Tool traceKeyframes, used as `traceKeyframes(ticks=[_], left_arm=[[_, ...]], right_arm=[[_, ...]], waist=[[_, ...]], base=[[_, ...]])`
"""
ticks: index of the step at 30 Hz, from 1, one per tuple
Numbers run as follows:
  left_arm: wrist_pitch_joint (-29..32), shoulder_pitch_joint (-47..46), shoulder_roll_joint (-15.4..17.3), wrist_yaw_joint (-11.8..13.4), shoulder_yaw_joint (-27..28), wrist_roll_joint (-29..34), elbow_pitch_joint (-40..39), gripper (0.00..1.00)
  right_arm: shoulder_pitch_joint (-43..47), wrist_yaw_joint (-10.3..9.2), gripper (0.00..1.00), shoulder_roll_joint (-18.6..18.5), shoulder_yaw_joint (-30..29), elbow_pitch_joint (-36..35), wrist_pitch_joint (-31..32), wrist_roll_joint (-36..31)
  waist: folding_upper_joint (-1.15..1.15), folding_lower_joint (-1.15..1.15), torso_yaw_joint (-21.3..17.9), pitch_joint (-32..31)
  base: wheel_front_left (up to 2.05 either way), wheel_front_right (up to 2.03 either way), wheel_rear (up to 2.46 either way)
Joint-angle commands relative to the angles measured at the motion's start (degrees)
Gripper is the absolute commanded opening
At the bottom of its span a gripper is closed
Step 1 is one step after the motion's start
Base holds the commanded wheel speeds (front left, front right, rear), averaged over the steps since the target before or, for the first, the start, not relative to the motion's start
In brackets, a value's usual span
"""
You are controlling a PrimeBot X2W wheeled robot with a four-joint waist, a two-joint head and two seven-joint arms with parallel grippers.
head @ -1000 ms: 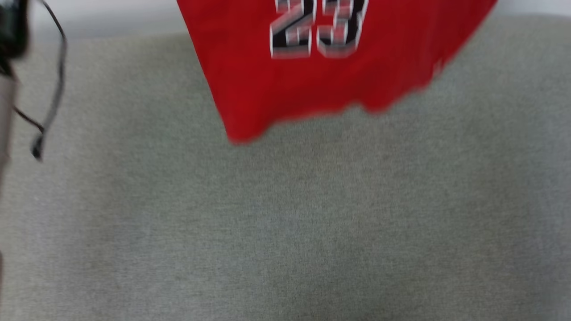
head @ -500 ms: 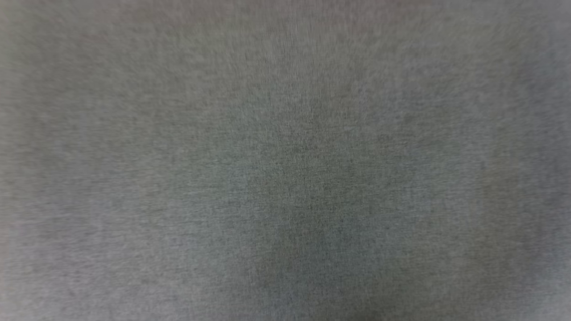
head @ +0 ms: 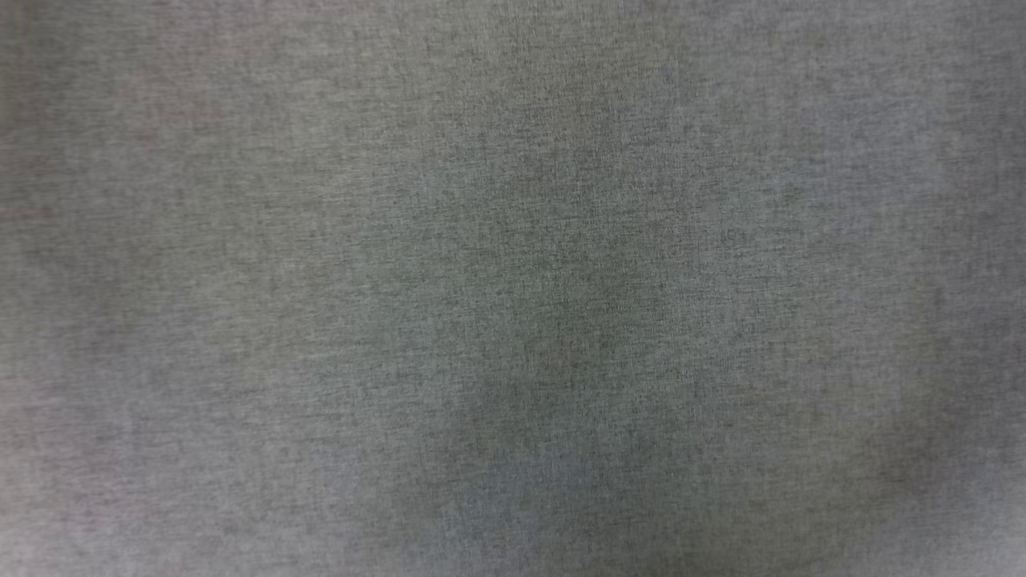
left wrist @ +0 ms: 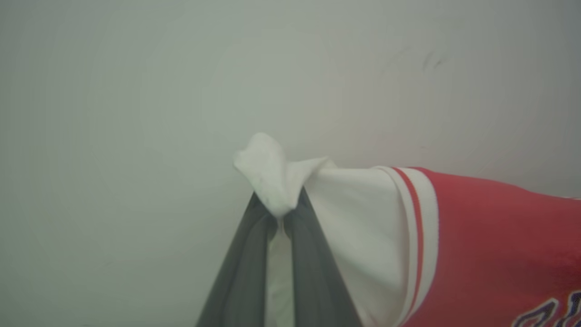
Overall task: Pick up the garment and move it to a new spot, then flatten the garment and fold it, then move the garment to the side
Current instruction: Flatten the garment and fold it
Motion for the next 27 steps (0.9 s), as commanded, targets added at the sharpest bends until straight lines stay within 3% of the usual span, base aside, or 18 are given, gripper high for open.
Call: traceKeyframes(ticks=[1, 7, 13, 21, 27], left_arm=[[-0.89, 1.75, -0.55, -0.54, 0.25, -0.82, 0.97, 0.00], [-2.93, 10.83, -2.48, -2.37, 1.18, -2.82, 2.64, 0.00], [-3.42, 28.12, -4.38, -3.27, 4.15, -4.75, -0.90, 0.00], [-3.47, 55.83, -7.26, -0.36, 8.83, -4.43, -12.43, 0.00], [-3.20, 72.33, -7.76, 2.67, 8.55, -3.61, -18.74, 0.00]], right_arm=[[1.73, -0.10, 0.00, -0.01, 0.34, 0.50, -1.06, 0.30], [11.09, -0.10, 0.00, -0.95, 2.52, -0.23, -2.31, 2.56], [27.07, -0.09, 0.00, -2.18, 4.35, -3.93, -2.67, 6.96], [50.64, -0.10, 0.00, -4.76, 5.49, -11.71, -1.38, 12.12], [67.66, -0.10, 0.00, -4.69, 3.66, -18.45, -0.07, 13.25]], waist=[[0.00, -0.01, 0.35, -0.89], [0.00, -0.01, 1.73, -7.03], [0.00, -0.01, 2.88, -16.96], [0.00, -0.01, 3.73, -28.81], [0.00, -0.01, 4.36, -34.67]], base=[[0.00, 0.00, 0.00], [0.00, 0.00, 0.00], [0.00, 0.00, 0.00], [0.00, 0.00, 0.00], [0.00, 0.00, 0.00]])
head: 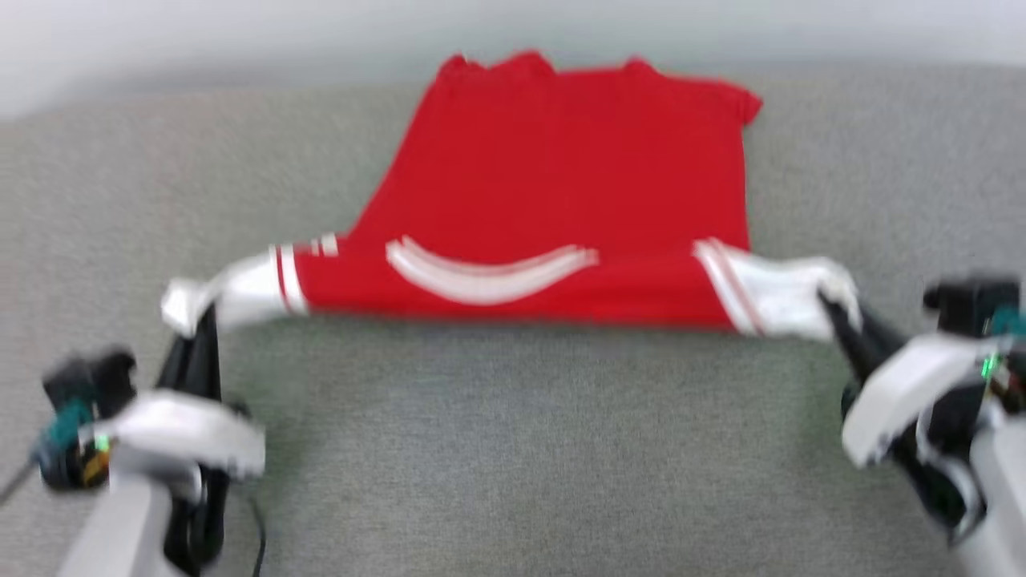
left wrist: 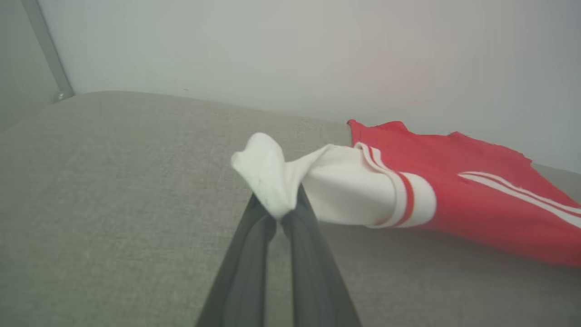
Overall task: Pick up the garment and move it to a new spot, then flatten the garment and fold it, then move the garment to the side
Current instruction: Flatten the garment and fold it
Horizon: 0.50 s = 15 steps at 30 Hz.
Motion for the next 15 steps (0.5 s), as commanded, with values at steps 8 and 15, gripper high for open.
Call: traceKeyframes(ticks=[8, 15], left_arm=[[2.84, 19.29, 2.02, 4.52, -0.48, 0.13, -8.33, 0.00], [6.25, 30.20, 2.24, 7.72, -1.11, -0.66, -14.54, 0.00]], right_arm=[[19.43, -0.10, 0.00, 2.52, -3.27, -7.54, 3.22, -0.74], [31.54, -0.10, 0.19, 4.44, -5.46, -10.49, 5.93, -4.46]], waist=[[0.00, 0.02, 0.45, -8.10], [0.00, 0.02, 1.15, -11.35]], base=[[0.00, 0.00, 0.00], [0.00, 0.00, 0.00]])
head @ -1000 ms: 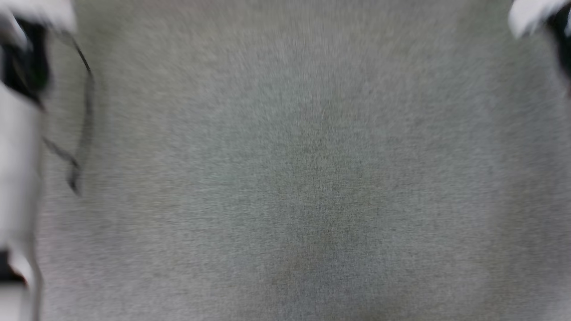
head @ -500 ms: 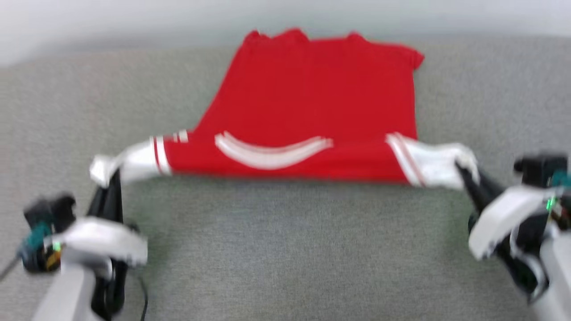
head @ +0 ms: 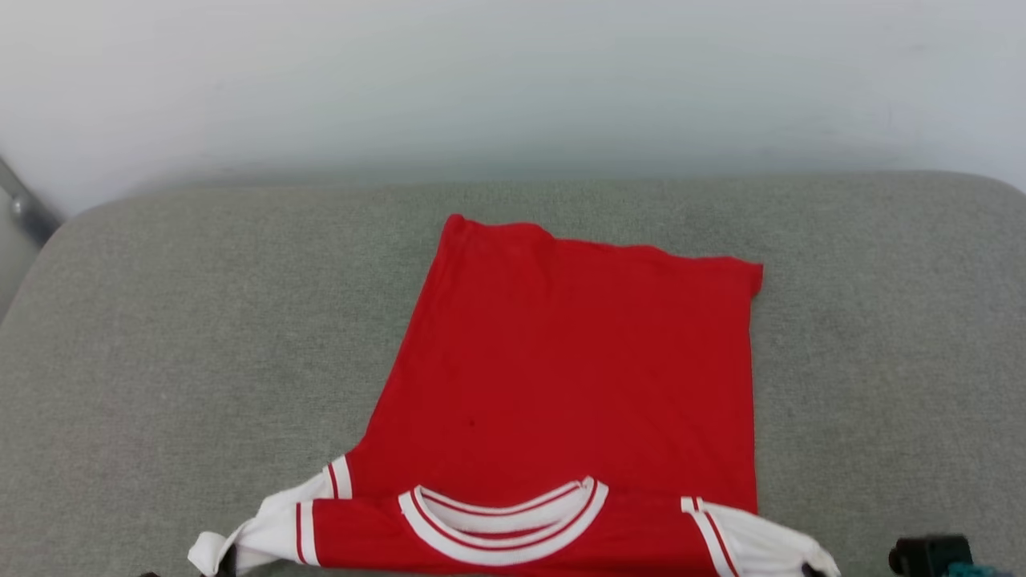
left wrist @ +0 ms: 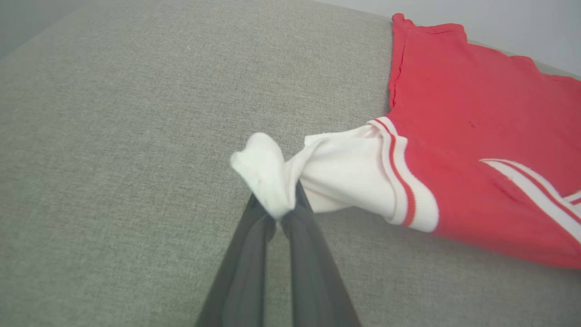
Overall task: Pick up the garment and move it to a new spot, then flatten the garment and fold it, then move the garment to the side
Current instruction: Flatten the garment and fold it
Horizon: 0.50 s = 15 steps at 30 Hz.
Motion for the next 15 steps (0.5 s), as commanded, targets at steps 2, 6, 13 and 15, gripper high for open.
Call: traceKeyframes(ticks=[2, 6, 13, 15], left_arm=[[0.48, 1.30, -0.11, 0.86, -0.28, 0.10, -1.29, 0.00], [0.58, 1.56, -0.81, 1.64, -1.13, 0.75, -3.17, 0.00], [-0.77, -1.20, -1.71, 1.93, -2.34, 1.92, -5.37, 0.00], [-1.11, -2.24, -2.04, 1.92, -2.70, 2.46, -6.00, 0.00]], right_arm=[[1.93, -0.10, 0.56, 0.45, -0.06, -0.76, 0.91, -1.04], [2.84, -0.09, 1.00, 1.23, 0.00, -2.47, 1.24, -0.80], [-4.24, -0.07, 1.00, 1.24, -5.43, -2.94, 1.33, 2.29], [-8.43, -0.07, 1.00, 1.12, -8.11, -0.77, 1.91, 2.97]], waist=[[0.00, 0.02, 0.33, -0.86], [0.00, 0.02, 0.76, -1.13], [0.00, 0.02, 1.84, 0.70], [0.00, 0.02, 2.30, 2.19]], base=[[0.00, 0.00, 0.00], [0.00, 0.00, 0.00], [0.00, 0.00, 0.00], [0.00, 0.00, 0.00]])
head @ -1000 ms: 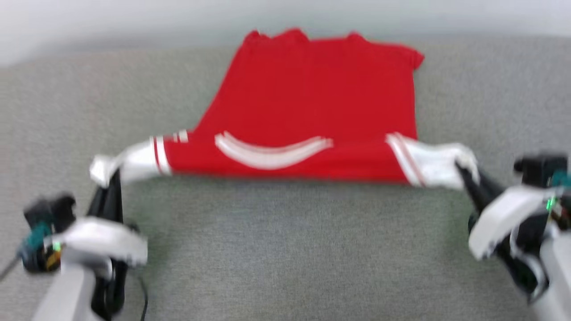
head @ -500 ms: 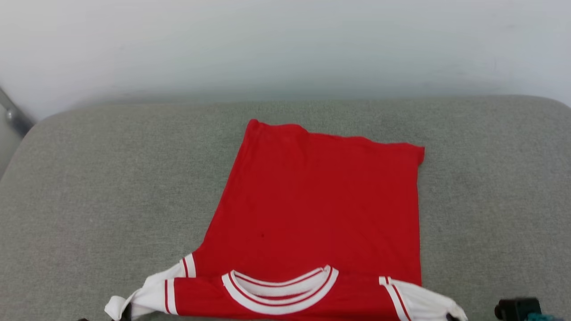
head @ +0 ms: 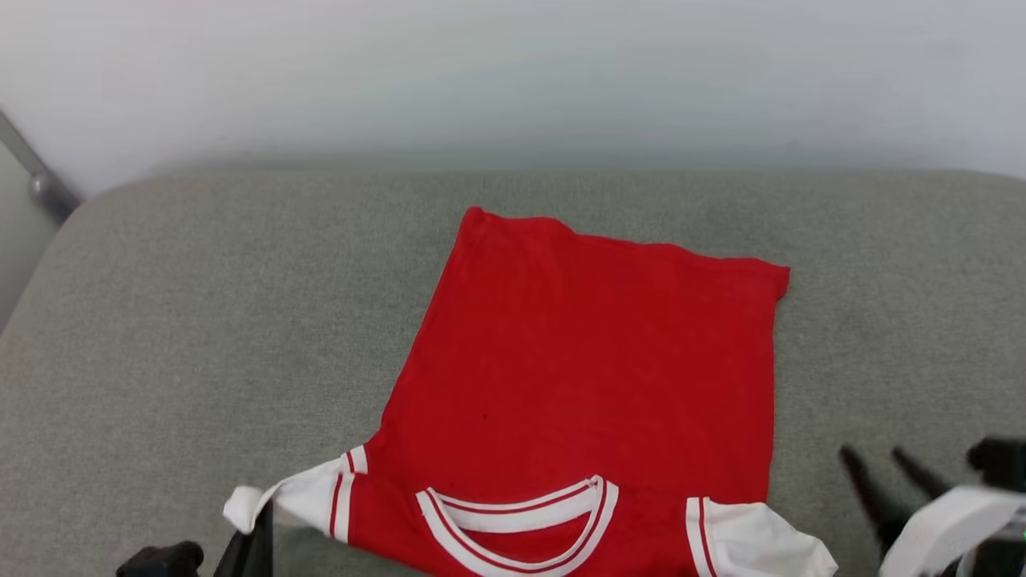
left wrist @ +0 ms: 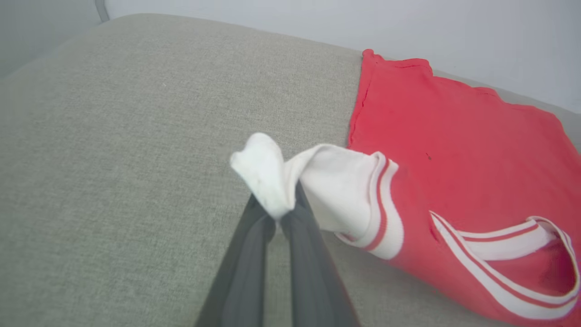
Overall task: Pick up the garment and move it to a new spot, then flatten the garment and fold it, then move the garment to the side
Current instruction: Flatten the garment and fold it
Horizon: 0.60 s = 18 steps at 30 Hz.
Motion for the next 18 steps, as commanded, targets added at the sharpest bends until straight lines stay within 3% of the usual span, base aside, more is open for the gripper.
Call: traceKeyframes(ticks=[1, 8, 18], left_arm=[[-0.30, -0.89, -0.10, 0.06, 0.00, 0.26, -0.20, 0.00], [-2.14, -7.47, -1.34, -1.20, -1.83, 2.47, -3.28, 0.00], [-4.45, -16.07, -4.03, -3.52, -4.26, 5.06, -6.02, 0.00]], right_arm=[[-1.07, -0.04, 1.00, -0.11, -0.32, 0.35, 0.11, 0.31], [-20.70, -0.04, 1.00, -3.09, -5.24, 12.12, 6.40, 2.16], [-41.55, -0.04, 1.00, -7.59, -3.18, 22.35, 25.69, 2.96]], waist=[[0.00, 0.00, 0.49, 1.14], [0.00, 0.00, 3.80, 8.92], [0.00, 0.00, 9.34, 19.32]], base=[[0.00, 0.00, 0.00], [0.00, 0.00, 0.00], [0.00, 0.00, 0.00]])
